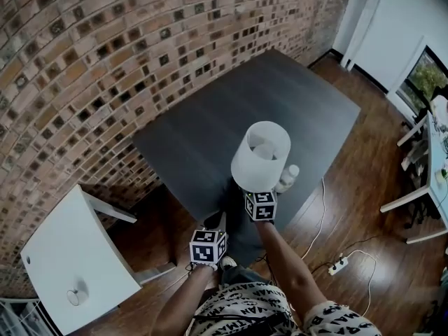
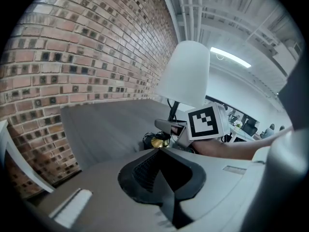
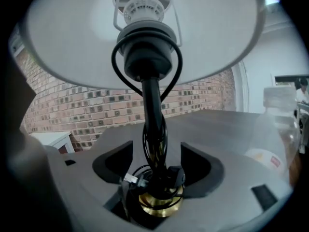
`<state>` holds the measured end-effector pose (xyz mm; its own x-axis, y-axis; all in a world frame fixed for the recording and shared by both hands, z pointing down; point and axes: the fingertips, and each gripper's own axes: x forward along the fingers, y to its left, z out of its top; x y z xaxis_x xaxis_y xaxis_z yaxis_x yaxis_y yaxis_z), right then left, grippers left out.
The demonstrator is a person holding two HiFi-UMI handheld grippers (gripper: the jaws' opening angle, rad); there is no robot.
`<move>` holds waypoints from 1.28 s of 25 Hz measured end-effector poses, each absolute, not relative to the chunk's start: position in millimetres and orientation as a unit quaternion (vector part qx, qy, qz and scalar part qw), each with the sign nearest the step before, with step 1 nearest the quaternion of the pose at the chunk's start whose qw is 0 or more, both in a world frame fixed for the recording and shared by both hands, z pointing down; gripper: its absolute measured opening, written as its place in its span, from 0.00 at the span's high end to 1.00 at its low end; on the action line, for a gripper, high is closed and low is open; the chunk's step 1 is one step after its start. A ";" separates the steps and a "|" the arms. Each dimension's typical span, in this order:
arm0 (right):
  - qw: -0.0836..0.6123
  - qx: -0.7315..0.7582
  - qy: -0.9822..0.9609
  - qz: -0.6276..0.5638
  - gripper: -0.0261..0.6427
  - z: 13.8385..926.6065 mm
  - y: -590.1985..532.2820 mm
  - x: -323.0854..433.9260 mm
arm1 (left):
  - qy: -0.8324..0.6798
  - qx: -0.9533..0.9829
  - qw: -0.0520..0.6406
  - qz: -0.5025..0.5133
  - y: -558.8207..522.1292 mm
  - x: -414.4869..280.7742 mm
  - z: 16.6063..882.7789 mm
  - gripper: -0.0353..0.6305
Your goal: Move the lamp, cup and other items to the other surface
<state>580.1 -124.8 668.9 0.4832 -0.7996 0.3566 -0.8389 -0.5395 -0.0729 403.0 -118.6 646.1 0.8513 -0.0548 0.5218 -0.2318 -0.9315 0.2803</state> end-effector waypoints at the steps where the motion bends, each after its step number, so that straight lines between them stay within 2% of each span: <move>1: 0.059 0.860 -0.477 0.173 0.50 669.1 -126.1 580.8 | -0.077 0.947 0.169 0.263 -120.3 402.1 646.7 0.94; 2: 0.062 0.861 -0.476 0.169 0.52 668.5 -127.0 581.9 | -0.079 0.947 0.169 0.263 -122.2 401.1 647.5 0.94; 4: 0.064 0.865 -0.471 0.162 0.64 666.0 -126.6 584.8 | -0.082 0.946 0.170 0.265 -124.6 400.5 649.9 0.94; 6: 0.066 0.867 -0.468 0.157 0.67 663.6 -127.4 586.5 | -0.084 0.945 0.170 0.266 -126.2 400.8 651.7 0.94; 8: 0.076 0.868 -0.469 0.146 0.78 662.0 -131.1 585.8 | -0.088 0.945 0.171 0.266 -128.4 400.7 651.9 0.94; 11: 0.093 0.872 -0.460 0.139 0.86 663.0 -131.0 587.1 | -0.092 0.945 0.173 0.263 -130.4 400.2 650.4 0.94; 32: 0.129 0.852 -0.489 0.134 0.89 633.0 -142.9 566.5 | -0.120 0.939 0.181 0.269 -150.6 422.2 651.8 0.94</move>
<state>566.5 -142.9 633.0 0.4851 -0.7995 0.3542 -0.8686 -0.4874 0.0894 422.2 -150.6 651.8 0.8271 -0.1272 0.5474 -0.3217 -0.9058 0.2756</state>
